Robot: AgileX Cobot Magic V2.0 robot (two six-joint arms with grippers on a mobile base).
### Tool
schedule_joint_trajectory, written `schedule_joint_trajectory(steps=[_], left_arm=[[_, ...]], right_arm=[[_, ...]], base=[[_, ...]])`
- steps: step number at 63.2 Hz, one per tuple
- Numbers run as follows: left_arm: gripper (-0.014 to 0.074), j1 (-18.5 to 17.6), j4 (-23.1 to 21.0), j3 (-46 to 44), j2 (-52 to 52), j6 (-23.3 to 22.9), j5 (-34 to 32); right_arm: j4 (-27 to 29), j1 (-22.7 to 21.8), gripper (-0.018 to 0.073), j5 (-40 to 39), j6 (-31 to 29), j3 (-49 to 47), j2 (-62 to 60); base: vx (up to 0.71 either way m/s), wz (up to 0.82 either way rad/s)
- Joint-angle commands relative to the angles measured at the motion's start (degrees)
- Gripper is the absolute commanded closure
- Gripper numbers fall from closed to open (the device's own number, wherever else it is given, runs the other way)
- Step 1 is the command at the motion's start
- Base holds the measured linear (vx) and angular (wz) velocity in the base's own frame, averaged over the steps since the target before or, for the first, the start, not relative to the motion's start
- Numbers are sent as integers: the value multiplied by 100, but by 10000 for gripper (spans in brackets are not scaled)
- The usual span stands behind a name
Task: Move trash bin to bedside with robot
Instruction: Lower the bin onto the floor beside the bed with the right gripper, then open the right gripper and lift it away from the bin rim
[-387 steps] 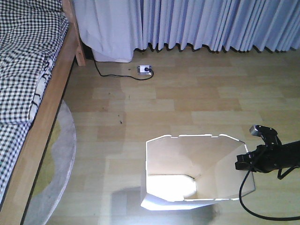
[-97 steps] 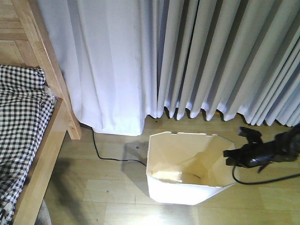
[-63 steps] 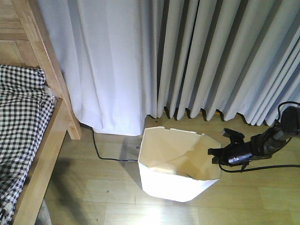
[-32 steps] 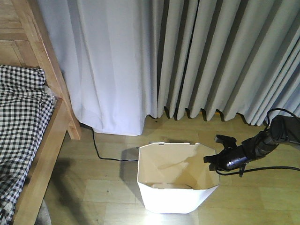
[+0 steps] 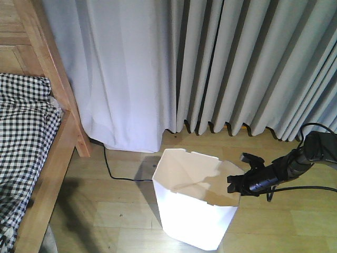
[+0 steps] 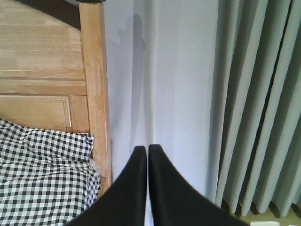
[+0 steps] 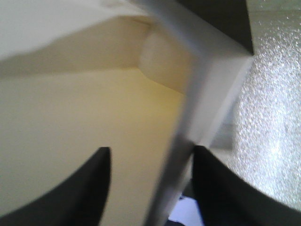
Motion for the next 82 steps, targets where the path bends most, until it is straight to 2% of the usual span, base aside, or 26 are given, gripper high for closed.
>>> schedule_joint_trajectory(steps=[1, 6, 13, 41, 51, 61, 67, 82], left_arm=[[602, -16, -17, 158, -55, -53, -447], [602, -16, -17, 158, -55, -53, -447], [602, -16, -17, 158, -55, -53, -447], [602, -16, -17, 158, -55, -53, -447], [602, -16, -17, 158, -55, -53, -447], [602, -16, -17, 158, -55, -53, -447], [602, -16, -17, 158, -55, -53, -447], [602, -16, -17, 158, -55, -53, -447]], right_arm=[[-228, -32, 75, 374, 149, -69, -358], [-418, -85, 36, 366, 370, -69, -365], [-749, -176, 32, 342, 867, -69, -377], [-2991, -621, 76, 271, 2687, 69, -1183], [-3688, -865, 88, 173, 2699, 834, -1894], [-3695, -1067, 89, -609, 2693, 2006, -3012], [-3845, -1050, 89, -1035, 2471, 2734, -3898], [-3994, -1050, 89, -1307, 2331, 3710, -6096]], base=[[0, 0], [0, 0], [0, 0], [0, 0], [0, 0], [0, 0], [0, 0], [0, 0]])
